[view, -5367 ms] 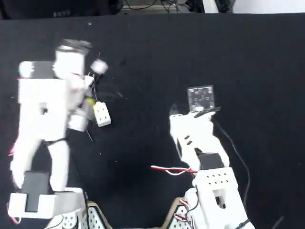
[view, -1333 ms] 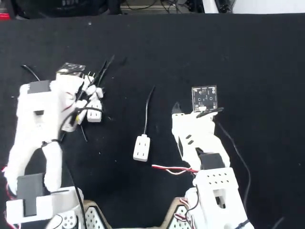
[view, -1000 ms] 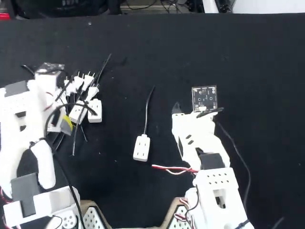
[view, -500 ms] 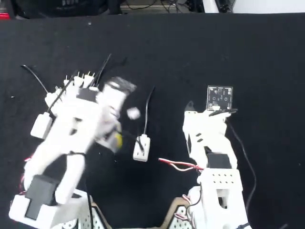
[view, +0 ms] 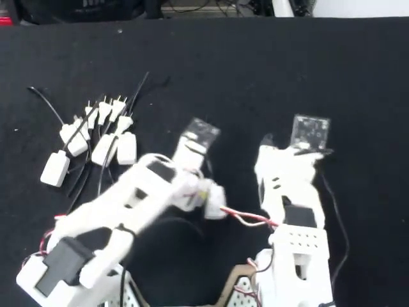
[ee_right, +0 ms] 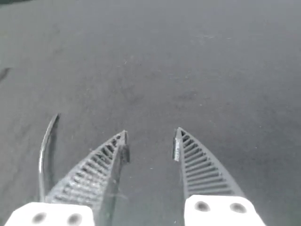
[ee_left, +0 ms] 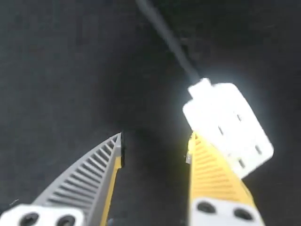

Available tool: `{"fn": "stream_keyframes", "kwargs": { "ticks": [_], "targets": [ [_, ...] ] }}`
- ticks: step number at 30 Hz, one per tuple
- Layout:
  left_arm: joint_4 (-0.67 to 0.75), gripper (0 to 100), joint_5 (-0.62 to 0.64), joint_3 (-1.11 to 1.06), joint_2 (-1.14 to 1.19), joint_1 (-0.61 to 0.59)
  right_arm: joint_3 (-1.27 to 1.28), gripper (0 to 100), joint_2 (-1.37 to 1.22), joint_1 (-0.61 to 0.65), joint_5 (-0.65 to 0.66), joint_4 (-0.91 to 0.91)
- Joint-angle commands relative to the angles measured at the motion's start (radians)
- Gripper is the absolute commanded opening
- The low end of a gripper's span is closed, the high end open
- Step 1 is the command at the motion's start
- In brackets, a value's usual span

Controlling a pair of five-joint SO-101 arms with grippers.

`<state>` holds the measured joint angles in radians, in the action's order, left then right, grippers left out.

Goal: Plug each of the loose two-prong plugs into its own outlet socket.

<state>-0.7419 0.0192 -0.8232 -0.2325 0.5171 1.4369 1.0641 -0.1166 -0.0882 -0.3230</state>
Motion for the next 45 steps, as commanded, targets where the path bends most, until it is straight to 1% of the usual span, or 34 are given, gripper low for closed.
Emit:
{"fn": "stream_keyframes", "kwargs": {
  "ticks": [1, 4, 10, 12, 14, 16, 17, 20, 22, 26, 29, 33, 36, 40, 45],
  "targets": [
    [0.120, 23, 0.051, 0.001, -0.023, 0.099, -0.036, 15.5, 0.028, -0.063, -0.055, 0.038],
    [0.147, 23, 0.044, 0.004, -0.032, 0.079, -0.036, 15.5, 0.028, -0.064, -0.057, 0.038],
    [0.157, 23, 0.069, 0.104, -0.021, -0.061, -0.036, 15.5, 0.031, -0.066, -0.061, 0.038],
    [0.184, 24, 0.169, 0.116, -0.002, -0.058, -0.036, 15.5, 0.031, -0.068, -0.061, 0.038],
    [0.232, 28, 0.310, 0.122, 0.029, -0.058, -0.036, 15.5, 0.031, -0.068, -0.061, 0.038],
    [0.308, 32, 0.410, 0.122, 0.072, -0.065, -0.038, 15.5, 0.028, -0.068, -0.061, 0.038],
    [0.347, 33, 0.431, 0.122, 0.101, -0.068, -0.038, 15.5, 0.028, -0.068, -0.061, 0.038],
    [0.457, 31, 0.433, 0.125, 0.206, -0.068, -0.038, 15.5, 0.028, -0.066, -0.060, 0.038],
    [0.485, 31, 0.439, 0.150, 0.269, -0.073, -0.038, 15.5, 0.028, -0.066, -0.058, 0.038],
    [0.465, 31, 0.440, 0.220, 0.353, -0.074, -0.038, 15.5, 0.028, -0.066, -0.058, 0.038],
    [0.387, 31, 0.440, 0.269, 0.368, -0.085, -0.035, 15.5, 0.028, -0.066, -0.057, 0.038],
    [0.256, 30, 0.440, 0.295, 0.364, -0.154, -0.035, 15.5, 0.030, -0.066, -0.057, 0.038],
    [0.196, 28, 0.439, 0.314, 0.374, -0.194, -0.036, 15.5, 0.030, -0.061, -0.057, 0.038],
    [0.130, 29, 0.440, 0.348, 0.365, -0.203, -0.036, 15.5, 0.031, -0.061, -0.057, 0.038],
    [0.077, 29, 0.442, 0.407, 0.364, -0.168, -0.035, 15.5, 0.031, -0.061, -0.057, 0.038]
  ]
}}
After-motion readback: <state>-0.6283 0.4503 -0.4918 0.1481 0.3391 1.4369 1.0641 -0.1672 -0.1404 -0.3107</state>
